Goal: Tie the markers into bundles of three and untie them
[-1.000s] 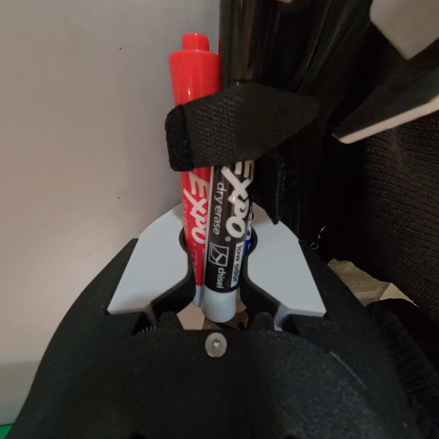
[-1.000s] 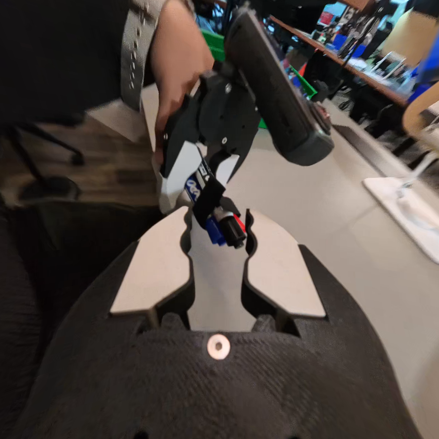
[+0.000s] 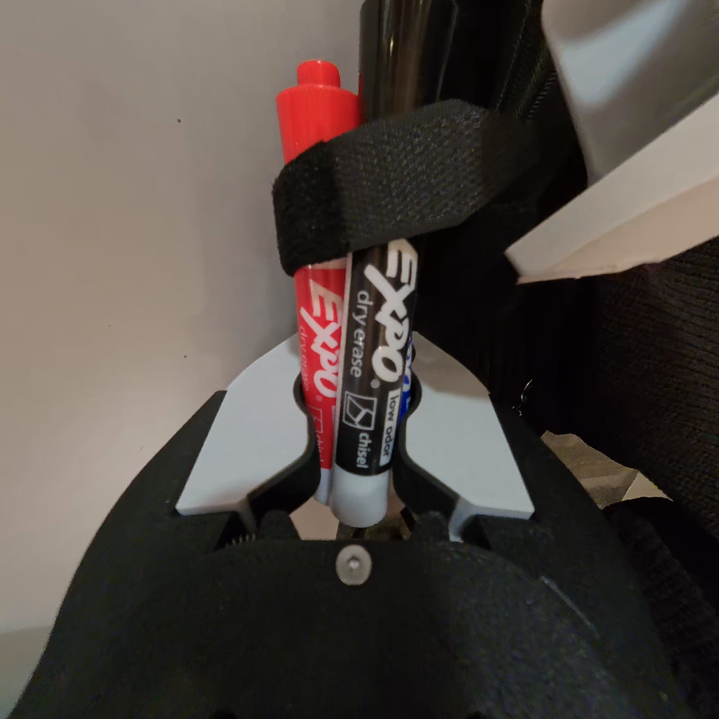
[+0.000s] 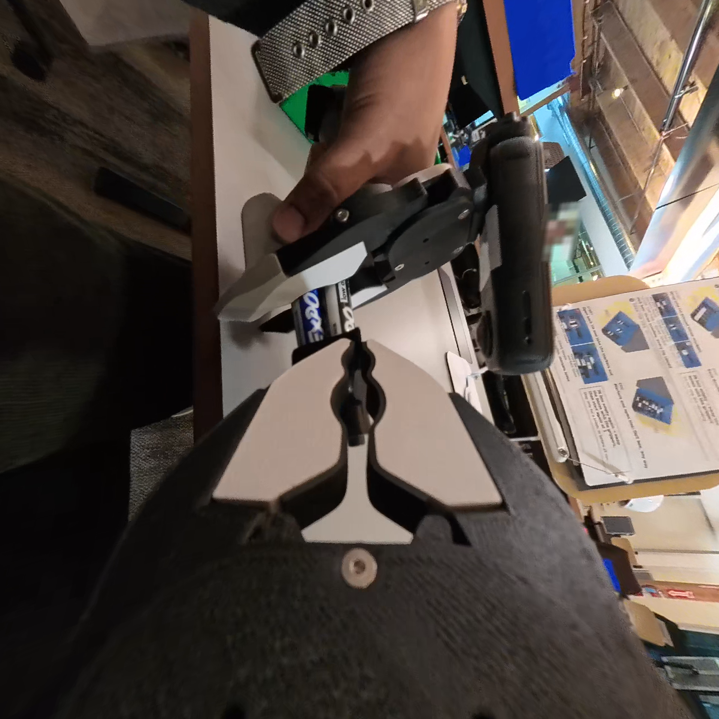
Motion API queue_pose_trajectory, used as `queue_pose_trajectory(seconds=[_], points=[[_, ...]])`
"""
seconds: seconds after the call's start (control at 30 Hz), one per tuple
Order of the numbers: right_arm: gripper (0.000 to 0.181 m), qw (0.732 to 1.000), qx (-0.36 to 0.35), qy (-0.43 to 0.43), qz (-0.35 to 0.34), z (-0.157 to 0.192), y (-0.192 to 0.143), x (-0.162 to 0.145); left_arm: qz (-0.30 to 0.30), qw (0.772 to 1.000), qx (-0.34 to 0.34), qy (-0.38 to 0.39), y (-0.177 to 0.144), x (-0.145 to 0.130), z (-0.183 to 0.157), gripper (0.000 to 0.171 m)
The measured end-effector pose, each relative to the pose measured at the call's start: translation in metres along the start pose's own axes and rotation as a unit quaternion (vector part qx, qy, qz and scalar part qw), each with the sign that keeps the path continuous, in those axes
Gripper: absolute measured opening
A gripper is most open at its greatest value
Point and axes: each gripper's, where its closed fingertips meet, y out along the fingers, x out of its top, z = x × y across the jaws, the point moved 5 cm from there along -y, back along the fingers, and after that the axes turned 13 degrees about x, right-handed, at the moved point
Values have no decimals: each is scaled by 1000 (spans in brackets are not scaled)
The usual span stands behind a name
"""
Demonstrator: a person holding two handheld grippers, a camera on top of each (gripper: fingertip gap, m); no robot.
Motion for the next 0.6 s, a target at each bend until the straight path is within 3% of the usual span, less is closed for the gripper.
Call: queue_pose_trajectory(seconds=[0.3, 0.47, 0.6], points=[[6, 998, -45, -43, 5, -1, -1, -4, -12, 1000, -11, -11, -1, -2, 3, 45], [42, 998, -28, -39, -26, 1, -8, -2, -13, 1000, -12, -15, -1, -4, 4, 45], [43, 1000, -9, 21, -2, -6, -13, -19, -12, 1000, -12, -16, -1, -4, 4, 45]])
